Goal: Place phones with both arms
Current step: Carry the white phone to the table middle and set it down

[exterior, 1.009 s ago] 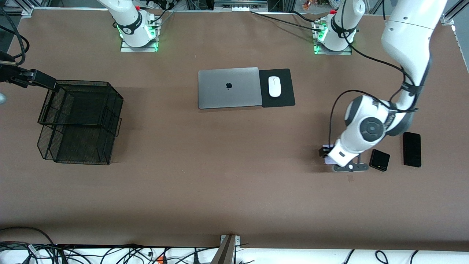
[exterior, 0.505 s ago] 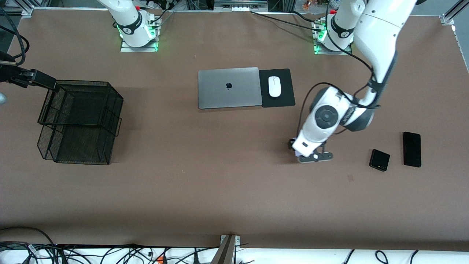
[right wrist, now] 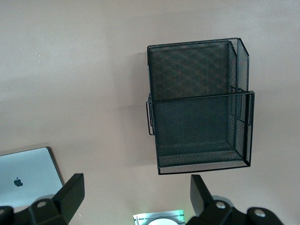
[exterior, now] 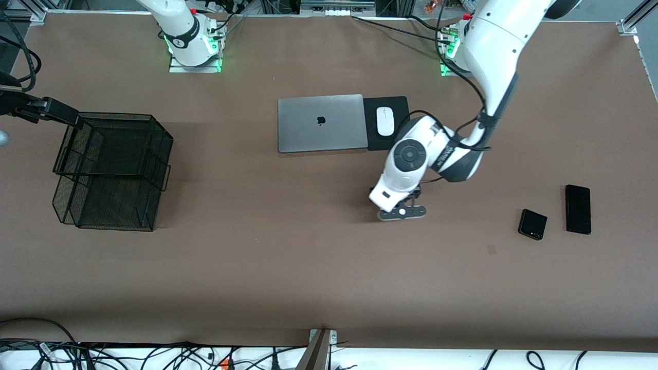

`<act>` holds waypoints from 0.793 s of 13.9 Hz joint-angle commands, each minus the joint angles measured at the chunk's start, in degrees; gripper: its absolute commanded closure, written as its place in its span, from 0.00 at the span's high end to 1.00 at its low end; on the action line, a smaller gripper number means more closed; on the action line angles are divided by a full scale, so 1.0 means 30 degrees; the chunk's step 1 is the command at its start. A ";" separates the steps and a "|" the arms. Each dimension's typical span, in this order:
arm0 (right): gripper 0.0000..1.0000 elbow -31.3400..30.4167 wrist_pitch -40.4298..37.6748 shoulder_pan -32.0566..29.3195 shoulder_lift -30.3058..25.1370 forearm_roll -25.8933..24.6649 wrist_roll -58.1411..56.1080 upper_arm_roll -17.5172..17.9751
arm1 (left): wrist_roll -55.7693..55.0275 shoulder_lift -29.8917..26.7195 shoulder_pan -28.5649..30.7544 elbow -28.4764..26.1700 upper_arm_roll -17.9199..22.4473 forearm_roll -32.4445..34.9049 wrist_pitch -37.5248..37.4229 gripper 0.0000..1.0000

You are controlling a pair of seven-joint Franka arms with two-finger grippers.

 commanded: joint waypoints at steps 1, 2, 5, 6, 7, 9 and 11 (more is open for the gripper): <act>1.00 -0.0065 -0.0089 0.0034 -0.0104 -0.0076 -0.0005 -0.0033 | -0.0645 0.1458 -0.1867 0.2435 0.0231 -0.1166 -0.0788 0.46; 1.00 -0.0065 -0.0089 0.0034 -0.0132 -0.0076 -0.0005 -0.0062 | -0.0908 0.1694 -0.2366 0.2788 0.0231 -0.1315 -0.0788 0.46; 1.00 -0.0065 -0.0089 0.0034 -0.0132 -0.0076 -0.0005 -0.0033 | -0.1962 0.2193 -0.3219 0.2937 0.0231 -0.1316 -0.0759 0.46; 1.00 -0.0065 -0.0089 0.0034 -0.0133 -0.0076 -0.0005 -0.0062 | -0.2110 0.2398 -0.3307 0.3373 0.0231 -0.1316 -0.0759 0.45; 1.00 -0.0065 -0.0089 0.0034 -0.0104 -0.0076 -0.0005 -0.0062 | -0.2141 0.2719 -0.3424 0.3957 0.0231 -0.1345 -0.0759 0.45; 1.00 -0.0065 -0.0089 0.0034 -0.0103 -0.0076 -0.0005 -0.0033 | -0.2170 0.3335 -0.3716 0.5013 0.0289 -0.1317 -0.0846 0.45; 1.00 -0.0065 -0.0089 0.0034 -0.0103 -0.0076 -0.0005 -0.0062 | -0.1966 0.3774 -0.3719 0.6095 0.0465 -0.1200 -0.1255 0.44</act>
